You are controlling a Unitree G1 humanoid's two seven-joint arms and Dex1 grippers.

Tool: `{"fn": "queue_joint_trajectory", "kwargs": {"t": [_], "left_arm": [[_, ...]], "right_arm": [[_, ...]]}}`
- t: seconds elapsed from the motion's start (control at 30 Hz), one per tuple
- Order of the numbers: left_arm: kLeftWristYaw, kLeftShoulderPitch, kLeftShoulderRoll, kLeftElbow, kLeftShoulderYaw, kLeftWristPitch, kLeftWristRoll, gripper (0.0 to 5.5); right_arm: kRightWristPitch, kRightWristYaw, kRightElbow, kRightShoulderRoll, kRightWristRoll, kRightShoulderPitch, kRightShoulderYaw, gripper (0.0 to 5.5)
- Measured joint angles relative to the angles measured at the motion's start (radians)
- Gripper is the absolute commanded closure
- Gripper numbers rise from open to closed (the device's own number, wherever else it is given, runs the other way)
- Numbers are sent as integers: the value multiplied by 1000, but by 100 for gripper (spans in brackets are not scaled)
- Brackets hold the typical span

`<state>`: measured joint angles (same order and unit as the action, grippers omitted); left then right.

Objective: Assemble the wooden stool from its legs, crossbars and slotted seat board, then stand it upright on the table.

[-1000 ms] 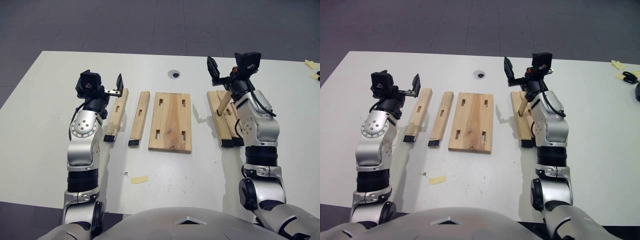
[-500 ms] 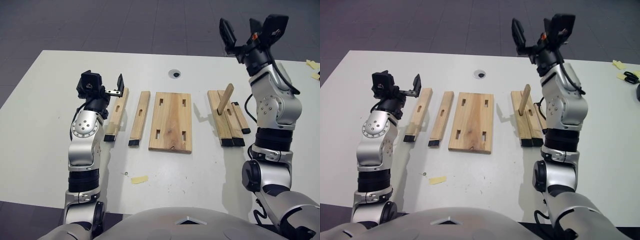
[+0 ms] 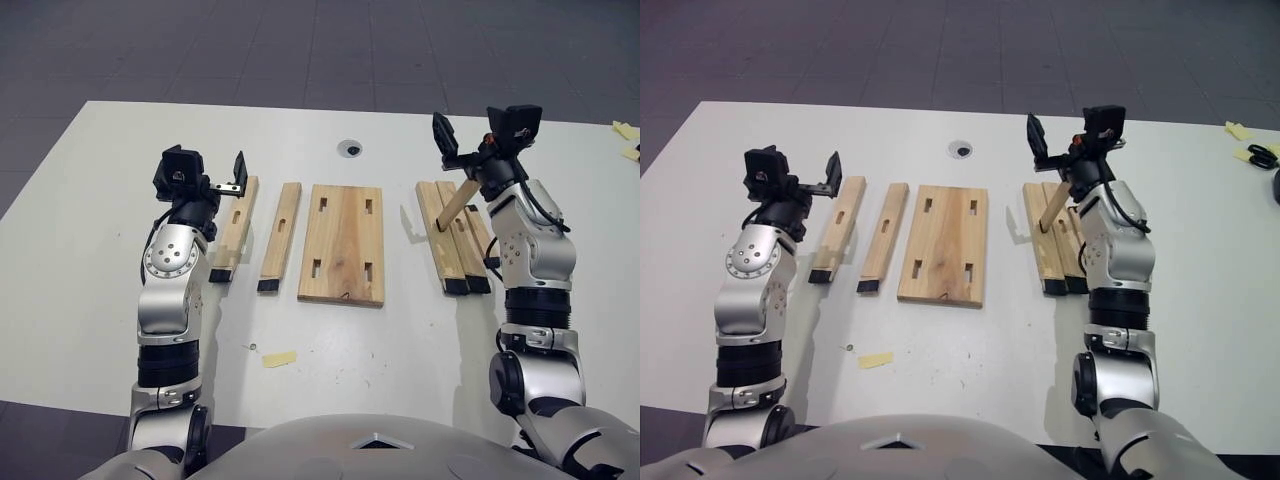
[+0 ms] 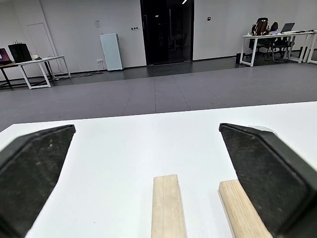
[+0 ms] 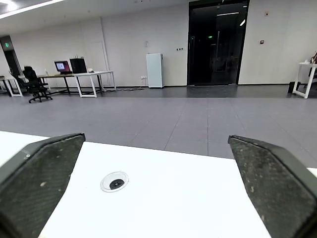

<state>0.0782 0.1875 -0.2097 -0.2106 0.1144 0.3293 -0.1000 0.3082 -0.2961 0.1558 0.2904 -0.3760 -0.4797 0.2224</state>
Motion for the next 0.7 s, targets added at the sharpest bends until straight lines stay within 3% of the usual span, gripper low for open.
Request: {"fn": "queue_joint_trajectory", "kwargs": {"t": [0.2, 0.4, 0.7], "left_arm": [[1, 0, 0, 6, -1, 0, 0, 10], [-2, -59, 1, -14, 2, 1, -1, 10], [-17, -151, 9, -81, 6, 24, 0, 10]], "right_arm": [[88, 31, -33, 14, -119, -84, 108, 11], [166, 23, -18, 134, -353, -83, 392, 11], [454, -391, -73, 270, -454, 454, 353, 11]]}}
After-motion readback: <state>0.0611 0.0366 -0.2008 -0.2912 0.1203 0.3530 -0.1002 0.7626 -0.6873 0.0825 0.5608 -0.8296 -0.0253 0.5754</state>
